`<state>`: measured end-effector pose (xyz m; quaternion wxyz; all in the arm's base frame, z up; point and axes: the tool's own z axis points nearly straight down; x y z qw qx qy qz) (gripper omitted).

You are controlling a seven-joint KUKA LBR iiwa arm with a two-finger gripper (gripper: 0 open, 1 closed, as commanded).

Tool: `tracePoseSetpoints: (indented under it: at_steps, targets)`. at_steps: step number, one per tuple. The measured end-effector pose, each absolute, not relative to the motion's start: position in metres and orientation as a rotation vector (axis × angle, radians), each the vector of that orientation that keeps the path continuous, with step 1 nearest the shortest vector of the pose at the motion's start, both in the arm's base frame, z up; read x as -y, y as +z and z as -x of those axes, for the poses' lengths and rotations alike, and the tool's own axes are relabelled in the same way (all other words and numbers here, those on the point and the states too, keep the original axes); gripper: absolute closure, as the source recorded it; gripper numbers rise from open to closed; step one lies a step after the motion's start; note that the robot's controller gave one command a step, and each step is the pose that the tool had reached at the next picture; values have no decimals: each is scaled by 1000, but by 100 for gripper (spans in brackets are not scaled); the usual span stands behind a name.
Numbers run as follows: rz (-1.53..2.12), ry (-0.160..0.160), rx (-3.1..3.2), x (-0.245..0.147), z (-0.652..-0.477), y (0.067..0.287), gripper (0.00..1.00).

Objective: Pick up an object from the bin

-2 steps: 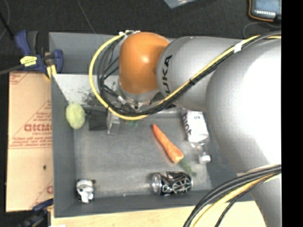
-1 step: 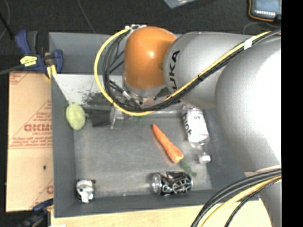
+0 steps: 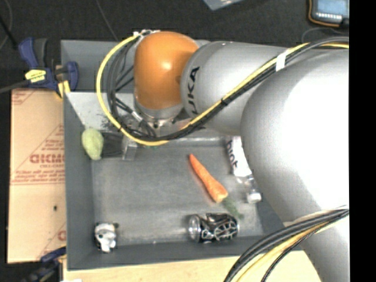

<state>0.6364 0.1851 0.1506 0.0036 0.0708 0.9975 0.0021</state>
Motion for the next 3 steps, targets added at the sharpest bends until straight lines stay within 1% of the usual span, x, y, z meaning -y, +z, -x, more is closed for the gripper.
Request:
tracePoseSetpoints:
  at_steps: [1, 2, 3]
  targets:
    - [-314, 23, -3104, -192, -643, 126, 100]
    - [-306, 5, -3118, -168, -635, 116, 100]
    - [-353, 21, -3101, -168, -639, 95, 100]
